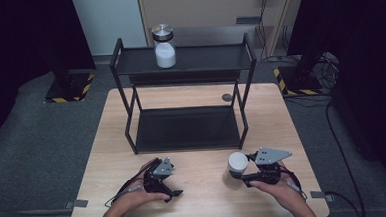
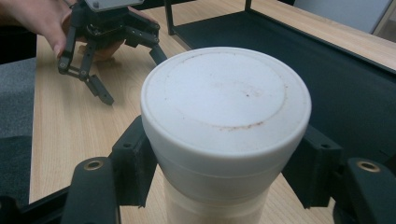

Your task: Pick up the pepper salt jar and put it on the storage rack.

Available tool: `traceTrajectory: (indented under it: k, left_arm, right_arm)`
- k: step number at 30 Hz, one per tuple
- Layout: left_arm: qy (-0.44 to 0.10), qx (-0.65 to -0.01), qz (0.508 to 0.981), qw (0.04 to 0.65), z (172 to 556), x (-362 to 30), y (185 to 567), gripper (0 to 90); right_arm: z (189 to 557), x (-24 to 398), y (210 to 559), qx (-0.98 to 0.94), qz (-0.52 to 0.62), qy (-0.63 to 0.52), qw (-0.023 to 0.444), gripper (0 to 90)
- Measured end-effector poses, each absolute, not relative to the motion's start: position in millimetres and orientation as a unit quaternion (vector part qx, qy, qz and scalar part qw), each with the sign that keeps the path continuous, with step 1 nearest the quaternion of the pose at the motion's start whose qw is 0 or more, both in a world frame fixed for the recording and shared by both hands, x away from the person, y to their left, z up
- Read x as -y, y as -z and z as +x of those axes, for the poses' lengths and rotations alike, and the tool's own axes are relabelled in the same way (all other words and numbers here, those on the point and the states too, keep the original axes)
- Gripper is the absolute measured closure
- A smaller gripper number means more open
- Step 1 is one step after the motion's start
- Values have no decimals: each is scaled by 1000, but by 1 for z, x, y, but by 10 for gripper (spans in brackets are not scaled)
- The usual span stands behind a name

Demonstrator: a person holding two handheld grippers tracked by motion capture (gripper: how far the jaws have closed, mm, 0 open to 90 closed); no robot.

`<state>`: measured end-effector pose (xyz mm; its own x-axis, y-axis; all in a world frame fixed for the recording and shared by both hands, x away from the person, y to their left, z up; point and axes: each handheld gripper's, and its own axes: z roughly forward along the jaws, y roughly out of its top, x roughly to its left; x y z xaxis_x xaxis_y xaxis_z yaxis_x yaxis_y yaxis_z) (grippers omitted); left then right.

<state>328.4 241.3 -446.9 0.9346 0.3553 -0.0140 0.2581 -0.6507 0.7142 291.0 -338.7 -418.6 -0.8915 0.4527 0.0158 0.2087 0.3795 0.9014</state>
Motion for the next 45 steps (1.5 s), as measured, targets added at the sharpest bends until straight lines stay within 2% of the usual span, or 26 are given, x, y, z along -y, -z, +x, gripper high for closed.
traceTrajectory:
  k: [22, 45]
  left_arm:
    - [-64, -168, 907, 381, 329, -241, 446, 0]
    - [-64, -168, 907, 380, 329, -241, 446, 0]
  right_arm:
    - [288, 347, 406, -803, 219, -540, 127, 355]
    - [314, 350, 320, -737, 207, -623, 158, 354]
